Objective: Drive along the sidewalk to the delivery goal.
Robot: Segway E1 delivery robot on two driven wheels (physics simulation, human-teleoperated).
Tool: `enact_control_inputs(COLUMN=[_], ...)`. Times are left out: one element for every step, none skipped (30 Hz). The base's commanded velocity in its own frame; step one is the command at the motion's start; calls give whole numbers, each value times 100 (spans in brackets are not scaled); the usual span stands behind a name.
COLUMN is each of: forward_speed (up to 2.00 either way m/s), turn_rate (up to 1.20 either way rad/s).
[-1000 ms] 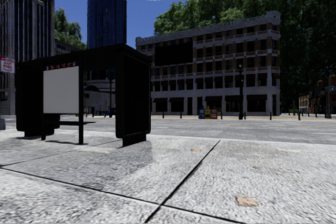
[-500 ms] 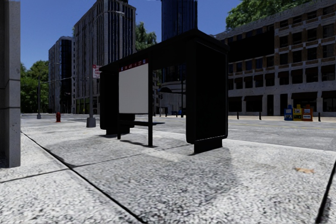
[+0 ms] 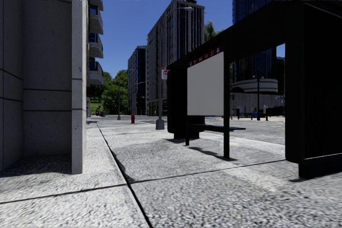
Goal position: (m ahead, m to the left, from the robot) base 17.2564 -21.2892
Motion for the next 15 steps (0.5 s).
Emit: enact_control_inputs(forward_speed=[156, 156, 156, 156, 156, 156, 156, 156, 156, 156, 156, 156, 156, 156, 156], turn_rate=[0, 0, 0, 0, 0, 0, 0, 0, 0, 0, 0, 0, 0, 0, 0])
